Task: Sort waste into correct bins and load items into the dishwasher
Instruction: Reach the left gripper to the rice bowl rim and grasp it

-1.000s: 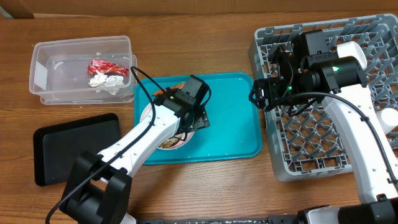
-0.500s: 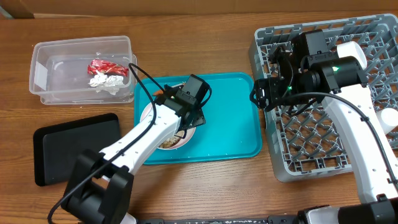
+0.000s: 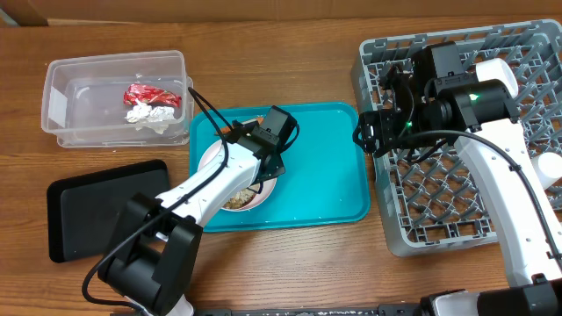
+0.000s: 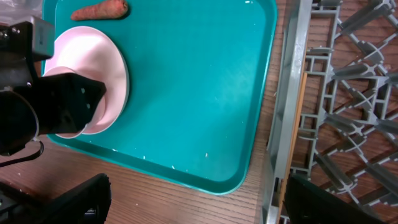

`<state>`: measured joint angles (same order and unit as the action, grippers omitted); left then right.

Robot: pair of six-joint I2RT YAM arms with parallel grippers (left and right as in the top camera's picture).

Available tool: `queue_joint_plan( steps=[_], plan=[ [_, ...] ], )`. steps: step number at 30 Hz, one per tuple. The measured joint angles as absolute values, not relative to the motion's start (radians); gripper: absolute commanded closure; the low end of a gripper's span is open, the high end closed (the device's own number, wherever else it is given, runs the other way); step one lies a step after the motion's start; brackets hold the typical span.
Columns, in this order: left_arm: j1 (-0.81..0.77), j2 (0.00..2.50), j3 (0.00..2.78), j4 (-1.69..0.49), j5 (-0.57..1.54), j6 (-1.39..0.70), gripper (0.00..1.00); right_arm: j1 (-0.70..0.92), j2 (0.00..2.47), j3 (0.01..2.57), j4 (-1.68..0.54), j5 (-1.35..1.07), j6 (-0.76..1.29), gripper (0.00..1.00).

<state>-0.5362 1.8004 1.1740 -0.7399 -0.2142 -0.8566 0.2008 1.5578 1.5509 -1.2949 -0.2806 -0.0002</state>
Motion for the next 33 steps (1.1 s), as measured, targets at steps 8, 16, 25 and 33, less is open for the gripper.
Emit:
queue_joint_plan(
  steps=[8, 16, 25, 33],
  plan=[
    [-0.518, 1.8, 1.174, -0.738, -0.222, -0.839, 0.93, 0.201, 1.558, 1.551, -1.295, -0.281, 0.0, 0.09],
    [-0.516, 1.8, 1.174, -0.751, -0.225, -0.821, 0.87, 0.201, 1.558, 1.551, -1.299, -0.281, 0.001, 0.09],
    [-0.516, 1.8, 1.174, -0.756, -0.224, -0.816, 0.86, 0.201, 1.558, 1.551, -1.301, -0.281, 0.0, 0.1],
    [-0.516, 1.8, 1.174, -0.766, -0.23, -0.809, 0.96, 0.201, 1.558, 1.551, -1.3, -0.281, 0.0, 0.1]
  ],
)
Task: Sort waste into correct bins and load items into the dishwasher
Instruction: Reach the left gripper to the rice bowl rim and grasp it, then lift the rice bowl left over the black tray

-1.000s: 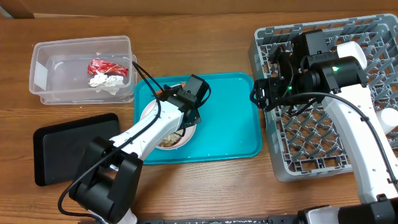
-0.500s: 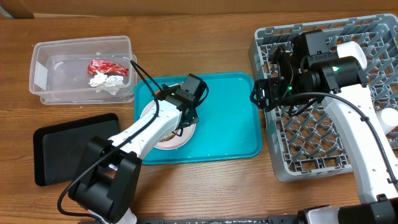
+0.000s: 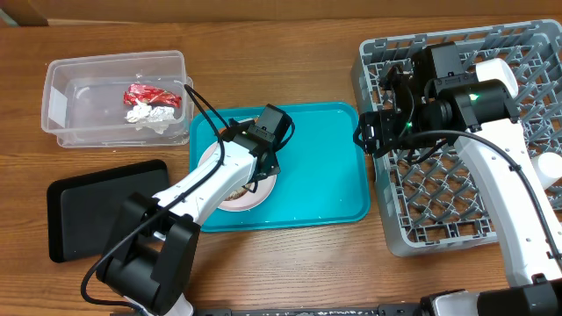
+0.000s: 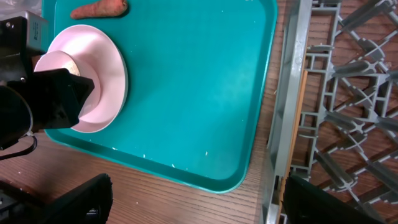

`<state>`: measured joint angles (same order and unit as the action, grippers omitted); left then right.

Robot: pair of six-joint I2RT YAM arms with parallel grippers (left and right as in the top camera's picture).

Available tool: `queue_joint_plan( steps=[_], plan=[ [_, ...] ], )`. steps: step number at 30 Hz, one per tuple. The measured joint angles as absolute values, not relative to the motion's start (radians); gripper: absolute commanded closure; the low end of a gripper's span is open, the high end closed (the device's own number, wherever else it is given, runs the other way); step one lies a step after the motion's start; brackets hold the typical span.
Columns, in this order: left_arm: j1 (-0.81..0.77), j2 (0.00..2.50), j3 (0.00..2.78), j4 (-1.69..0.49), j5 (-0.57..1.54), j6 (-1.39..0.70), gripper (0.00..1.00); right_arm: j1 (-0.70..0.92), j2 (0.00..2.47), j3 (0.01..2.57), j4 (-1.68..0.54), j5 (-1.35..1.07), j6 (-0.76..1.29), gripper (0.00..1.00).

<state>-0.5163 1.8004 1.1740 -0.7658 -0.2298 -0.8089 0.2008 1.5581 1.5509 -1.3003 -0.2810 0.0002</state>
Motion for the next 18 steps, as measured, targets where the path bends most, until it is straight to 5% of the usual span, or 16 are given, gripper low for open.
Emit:
queue_joint_plan(
  steps=[18],
  plan=[
    [-0.508, 1.73, 1.368, -1.145, -0.312, -0.781, 0.96, 0.201, 1.558, 1.551, -1.304, -0.281, 0.001, 0.11]
  ],
)
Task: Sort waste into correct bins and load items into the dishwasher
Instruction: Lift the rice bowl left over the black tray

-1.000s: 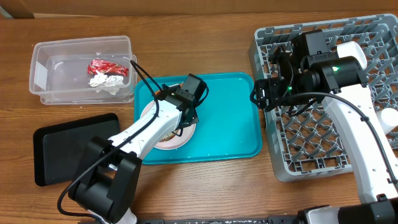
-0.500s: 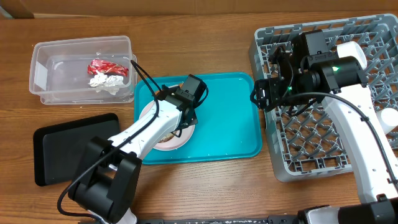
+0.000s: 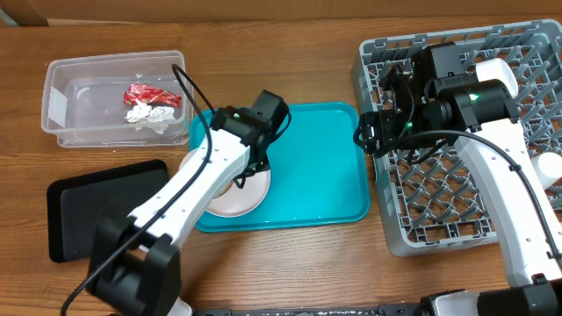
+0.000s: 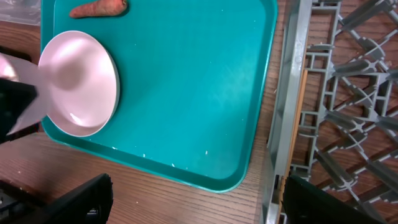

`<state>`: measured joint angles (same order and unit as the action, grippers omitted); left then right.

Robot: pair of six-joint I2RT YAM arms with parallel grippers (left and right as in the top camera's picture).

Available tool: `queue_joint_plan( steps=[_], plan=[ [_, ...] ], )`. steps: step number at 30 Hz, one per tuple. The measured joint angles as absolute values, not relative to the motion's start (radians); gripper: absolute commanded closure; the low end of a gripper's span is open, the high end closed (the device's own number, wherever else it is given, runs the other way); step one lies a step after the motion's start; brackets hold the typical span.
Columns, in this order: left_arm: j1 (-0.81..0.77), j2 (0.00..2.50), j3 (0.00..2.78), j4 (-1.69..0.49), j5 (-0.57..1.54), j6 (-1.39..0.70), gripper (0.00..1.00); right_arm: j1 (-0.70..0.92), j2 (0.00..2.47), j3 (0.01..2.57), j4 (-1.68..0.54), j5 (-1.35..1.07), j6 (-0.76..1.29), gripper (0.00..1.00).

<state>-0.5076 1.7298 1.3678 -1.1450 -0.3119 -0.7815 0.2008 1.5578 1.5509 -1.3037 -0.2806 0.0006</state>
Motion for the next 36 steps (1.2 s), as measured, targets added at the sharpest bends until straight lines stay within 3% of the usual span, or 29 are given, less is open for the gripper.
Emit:
queue_joint_plan(
  steps=[6, 14, 36],
  plan=[
    [-0.454, 1.67, 1.38, -1.197, -0.287, -0.754, 0.96, 0.201, 1.558, 1.551, -1.31, -0.279, 0.001, 0.11],
    [-0.259, 1.618, 1.38, -1.197, -0.149, -0.617, 0.96, 0.201, 1.558, 1.551, -1.311, -0.262, 0.0, 0.11],
    [0.389, 1.616, 1.205, -1.045, 0.542, -0.138, 0.96, 0.201, 1.558, 1.551, -1.314, -0.253, 0.0, 0.11]
  ],
)
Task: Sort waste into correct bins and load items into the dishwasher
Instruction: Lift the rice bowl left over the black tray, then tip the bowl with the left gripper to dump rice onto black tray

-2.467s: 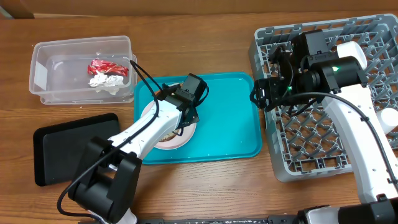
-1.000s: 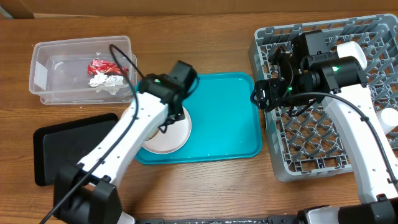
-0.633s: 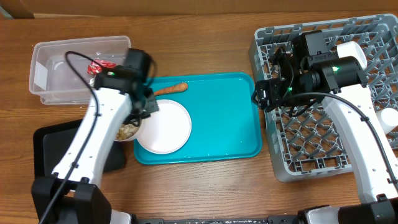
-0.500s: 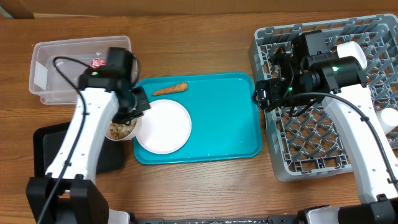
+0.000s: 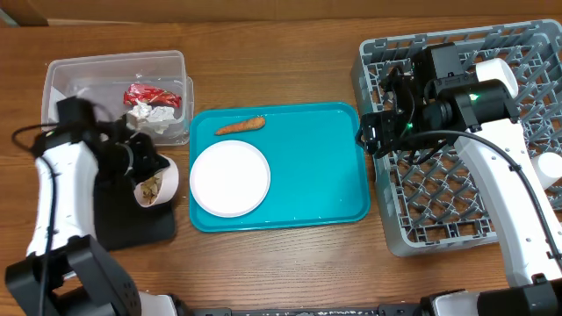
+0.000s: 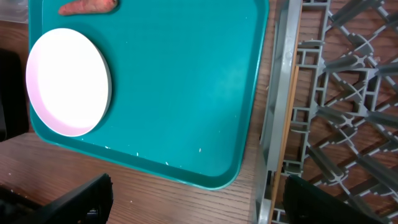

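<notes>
My left gripper (image 5: pixel 140 167) is shut on a small white bowl (image 5: pixel 158 185) of food scraps, tipped on its side over the black bin (image 5: pixel 118 221) at the left. A white plate (image 5: pixel 230 178) (image 6: pixel 68 81) lies on the teal tray (image 5: pixel 316 175) (image 6: pixel 186 81), with a carrot (image 5: pixel 241 126) (image 6: pixel 87 7) behind it at the tray's far edge. Over the gap between tray and grey dish rack (image 5: pixel 465 202) (image 6: pixel 336 93) my right gripper (image 5: pixel 367 133) (image 6: pixel 199 202) stands open, holding nothing.
A clear plastic bin (image 5: pixel 70 75) with a red wrapper and crumpled paper stands at the back left. A white item (image 5: pixel 549 167) lies at the rack's right edge. Bare wood shows along the table's front.
My left gripper has moved from above the plate on the tray to over the black bin, with the bowl of scraps in it. The plate and carrot now show fully. The right arm stays put.
My left gripper was down at the bowl standing on the plate on the tray. It was still there at the following moment, then higher and shifted left over the tray. Now it holds the bowl tipped over the black bin. The right gripper stayed open by the rack.
</notes>
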`<state>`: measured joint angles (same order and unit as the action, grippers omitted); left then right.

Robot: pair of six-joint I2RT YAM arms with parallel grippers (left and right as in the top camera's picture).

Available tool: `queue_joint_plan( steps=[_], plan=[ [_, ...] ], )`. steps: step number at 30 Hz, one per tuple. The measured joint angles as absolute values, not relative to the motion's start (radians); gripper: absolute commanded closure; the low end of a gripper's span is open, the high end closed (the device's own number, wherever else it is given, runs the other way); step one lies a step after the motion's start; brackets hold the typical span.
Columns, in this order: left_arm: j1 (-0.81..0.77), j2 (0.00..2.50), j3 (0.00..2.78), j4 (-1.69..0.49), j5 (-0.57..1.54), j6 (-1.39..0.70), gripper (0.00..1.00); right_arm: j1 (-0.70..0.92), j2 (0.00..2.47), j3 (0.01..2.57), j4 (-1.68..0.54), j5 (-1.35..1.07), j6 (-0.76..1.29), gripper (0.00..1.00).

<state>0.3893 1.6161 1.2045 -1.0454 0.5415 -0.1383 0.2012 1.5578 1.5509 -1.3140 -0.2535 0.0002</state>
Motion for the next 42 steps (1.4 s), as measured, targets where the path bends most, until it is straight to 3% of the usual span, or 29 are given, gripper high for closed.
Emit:
queue_joint_plan(
  steps=[10, 19, 42],
  plan=[
    [0.604, 1.65, 1.103, -1.02, 0.852, 0.035, 0.95, 0.201, 1.558, 1.551, -1.319, -0.253, 0.001, 0.11],
    [0.728, 1.658, 1.103, -1.047, 1.005, 0.102, 0.96, 0.201, 1.558, 1.551, -1.32, -0.245, 0.0, 0.11],
    [0.823, 1.658, 1.091, -1.085, 1.259, 0.043, 0.96, 0.201, 1.558, 1.551, -1.334, -0.243, 0.0, 0.11]
  ],
)
